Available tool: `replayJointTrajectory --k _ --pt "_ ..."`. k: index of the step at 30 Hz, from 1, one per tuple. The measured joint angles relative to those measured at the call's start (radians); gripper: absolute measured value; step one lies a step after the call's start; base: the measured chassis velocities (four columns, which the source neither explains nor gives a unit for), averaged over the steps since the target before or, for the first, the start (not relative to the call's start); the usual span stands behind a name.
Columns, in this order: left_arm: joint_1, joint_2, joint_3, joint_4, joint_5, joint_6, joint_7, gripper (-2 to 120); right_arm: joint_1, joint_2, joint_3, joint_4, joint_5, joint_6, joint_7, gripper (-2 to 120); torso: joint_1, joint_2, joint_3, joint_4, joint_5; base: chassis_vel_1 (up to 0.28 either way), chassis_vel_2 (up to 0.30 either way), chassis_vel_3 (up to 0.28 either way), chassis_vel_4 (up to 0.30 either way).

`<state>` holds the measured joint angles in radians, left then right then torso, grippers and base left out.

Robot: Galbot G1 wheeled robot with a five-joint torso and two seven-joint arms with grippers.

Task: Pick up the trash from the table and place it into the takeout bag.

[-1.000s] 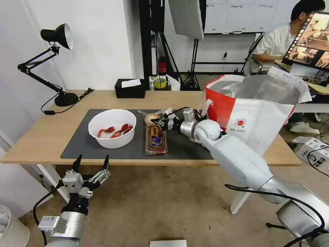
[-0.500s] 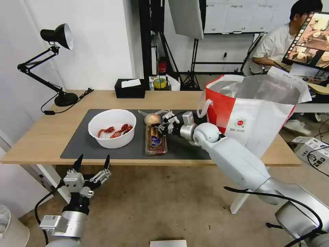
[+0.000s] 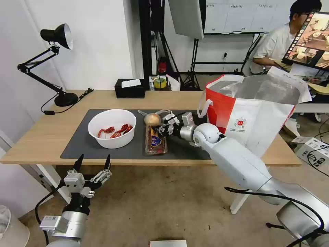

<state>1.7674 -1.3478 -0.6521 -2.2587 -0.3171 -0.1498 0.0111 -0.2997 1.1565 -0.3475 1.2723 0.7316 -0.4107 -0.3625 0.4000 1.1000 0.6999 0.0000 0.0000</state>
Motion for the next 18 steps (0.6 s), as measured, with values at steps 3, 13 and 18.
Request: replayJointTrajectory --k 3,13,18 --pt "0.004 0.0 -0.002 -0.006 0.0 -0.001 0.0 100 -0.003 0.0 -0.002 0.001 0.003 -0.004 0.001 0 0.0 0.0 0.0 0.0 0.0 0.0 0.0 0.0 0.0" --pt "0.011 -0.004 -0.003 -0.011 0.004 -0.017 0.013 100 -0.004 -0.009 -0.001 0.016 0.009 -0.009 0.002 0 0.0 0.0 0.0 0.0 0.0 0.0 0.0 0.0 0.0" --pt "0.013 -0.002 -0.002 -0.014 0.002 -0.019 0.018 100 -0.012 -0.022 0.013 0.044 0.04 -0.003 0.012 0 0.0 0.0 0.0 0.0 0.0 0.0 0.0 0.0 0.0"
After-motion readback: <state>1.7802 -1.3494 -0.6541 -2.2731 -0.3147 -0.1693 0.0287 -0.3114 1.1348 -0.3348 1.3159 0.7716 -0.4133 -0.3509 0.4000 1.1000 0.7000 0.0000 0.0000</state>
